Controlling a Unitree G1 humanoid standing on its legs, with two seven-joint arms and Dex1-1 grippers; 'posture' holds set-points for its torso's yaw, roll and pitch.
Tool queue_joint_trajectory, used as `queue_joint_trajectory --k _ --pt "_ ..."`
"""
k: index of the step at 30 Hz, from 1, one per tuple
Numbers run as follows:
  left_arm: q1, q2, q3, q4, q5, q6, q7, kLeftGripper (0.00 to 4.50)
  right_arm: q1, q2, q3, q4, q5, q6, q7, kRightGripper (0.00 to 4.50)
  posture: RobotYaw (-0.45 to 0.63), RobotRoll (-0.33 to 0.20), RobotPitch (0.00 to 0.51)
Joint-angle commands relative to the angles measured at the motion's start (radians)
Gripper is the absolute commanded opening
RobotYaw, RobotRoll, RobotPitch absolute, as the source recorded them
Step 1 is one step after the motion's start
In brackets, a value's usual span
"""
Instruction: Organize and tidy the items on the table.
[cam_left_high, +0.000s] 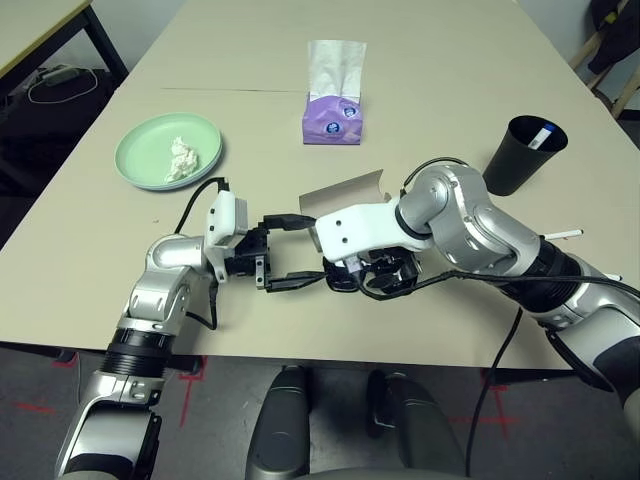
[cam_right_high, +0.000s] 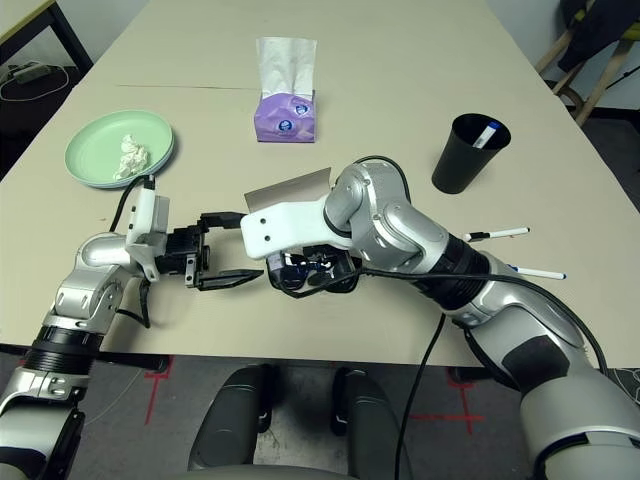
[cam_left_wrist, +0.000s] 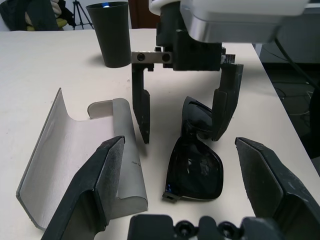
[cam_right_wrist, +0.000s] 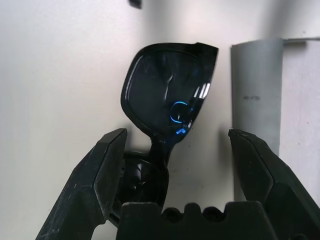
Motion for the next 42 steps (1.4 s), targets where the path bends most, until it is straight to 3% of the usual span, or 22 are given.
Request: queue_joint_trajectory --k 1,12,34,39,42 --pt "0.000 0.007 -0.016 0.002 0.013 -0.015 -0.009 4.47 -0.014 0.008 0.016 0.014 0.018 0.043 0.004 4.50 0.19 0.000 0.170" --pt "-0.005 0.005 -0.016 0.008 0.015 -0.018 -0.007 4.47 -0.041 0.014 0.032 0.026 0.059 0.185 -0.012 4.50 0.19 0.000 0.169" --pt "-0.008 0.006 -0.016 0.020 0.019 -0.030 -0.011 4.47 -0.046 -0.035 0.072 0.003 0.100 0.174 -0.037 4.50 0.19 0.000 0.167" --pt "-0.008 0.006 -0.018 0.022 0.020 -0.033 -0.012 4.50 -0.047 -0.035 0.072 0.006 0.104 0.169 -0.042 2.85 0.19 0.000 0.166" --pt "-0.010 0.006 -0.019 0.025 0.020 -0.033 -0.012 4.50 -0.047 -0.033 0.072 0.006 0.109 0.166 -0.048 1.62 0.19 0.000 0.166"
